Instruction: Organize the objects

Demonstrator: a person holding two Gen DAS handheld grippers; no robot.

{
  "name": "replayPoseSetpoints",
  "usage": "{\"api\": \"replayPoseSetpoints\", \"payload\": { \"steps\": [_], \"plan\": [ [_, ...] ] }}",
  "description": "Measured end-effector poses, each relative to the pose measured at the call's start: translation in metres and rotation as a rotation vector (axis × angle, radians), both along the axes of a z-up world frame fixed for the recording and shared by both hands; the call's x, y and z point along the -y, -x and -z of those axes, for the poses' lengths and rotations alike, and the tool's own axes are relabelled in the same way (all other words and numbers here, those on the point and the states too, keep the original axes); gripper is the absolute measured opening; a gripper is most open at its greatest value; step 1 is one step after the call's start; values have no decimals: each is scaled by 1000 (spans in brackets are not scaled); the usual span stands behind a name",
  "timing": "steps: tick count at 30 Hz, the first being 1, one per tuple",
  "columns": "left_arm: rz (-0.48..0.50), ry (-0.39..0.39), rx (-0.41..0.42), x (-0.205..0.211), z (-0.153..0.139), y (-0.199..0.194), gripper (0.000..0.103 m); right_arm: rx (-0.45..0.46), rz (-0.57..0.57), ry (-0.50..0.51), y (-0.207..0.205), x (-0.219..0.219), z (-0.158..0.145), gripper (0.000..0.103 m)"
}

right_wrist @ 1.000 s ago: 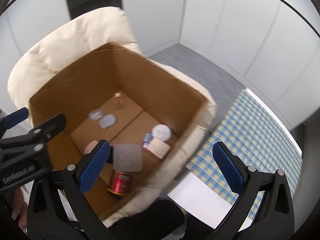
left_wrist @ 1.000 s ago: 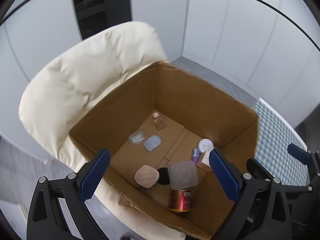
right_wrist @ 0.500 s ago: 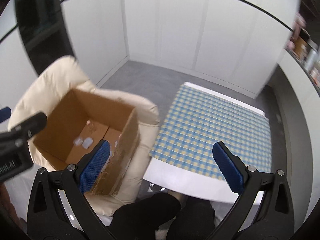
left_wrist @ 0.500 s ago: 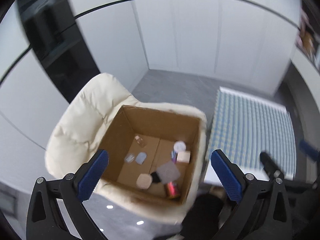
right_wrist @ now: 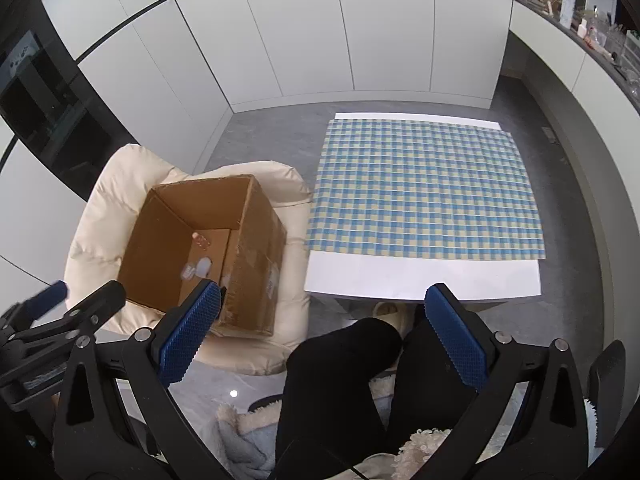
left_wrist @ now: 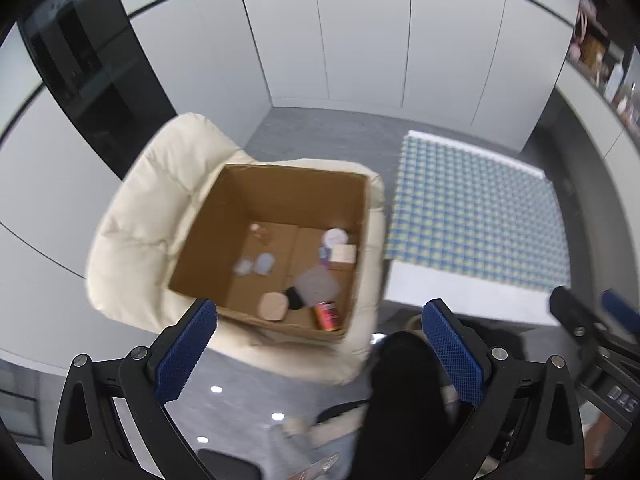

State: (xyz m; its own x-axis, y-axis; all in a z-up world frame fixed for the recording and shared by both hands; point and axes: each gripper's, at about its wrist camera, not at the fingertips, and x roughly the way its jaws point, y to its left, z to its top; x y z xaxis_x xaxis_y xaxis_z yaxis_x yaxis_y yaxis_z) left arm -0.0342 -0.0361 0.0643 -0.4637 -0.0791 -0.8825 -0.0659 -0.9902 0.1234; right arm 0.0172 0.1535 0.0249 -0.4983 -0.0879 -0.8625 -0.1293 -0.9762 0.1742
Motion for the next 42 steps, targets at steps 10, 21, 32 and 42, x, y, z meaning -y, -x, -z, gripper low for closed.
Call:
{"api": "replayPoseSetpoints", "payload": {
  "steps": [10, 21, 32, 42],
  "plan": [
    [48, 19, -27, -6, -11, -11, 103, -22, 3, -47, -18, 10, -6, 103],
    [82, 25, -15, -15, -6, -13, 103, -18, 23, -26, -21, 4, -6, 103],
    [85, 7, -11, -15, -6, -13, 102, -15, 26, -39, -22, 3, -3, 103],
    [78, 10, -15, -13, -6, -13, 102, -6, 21, -43, -21, 5, -1, 103]
  ]
}}
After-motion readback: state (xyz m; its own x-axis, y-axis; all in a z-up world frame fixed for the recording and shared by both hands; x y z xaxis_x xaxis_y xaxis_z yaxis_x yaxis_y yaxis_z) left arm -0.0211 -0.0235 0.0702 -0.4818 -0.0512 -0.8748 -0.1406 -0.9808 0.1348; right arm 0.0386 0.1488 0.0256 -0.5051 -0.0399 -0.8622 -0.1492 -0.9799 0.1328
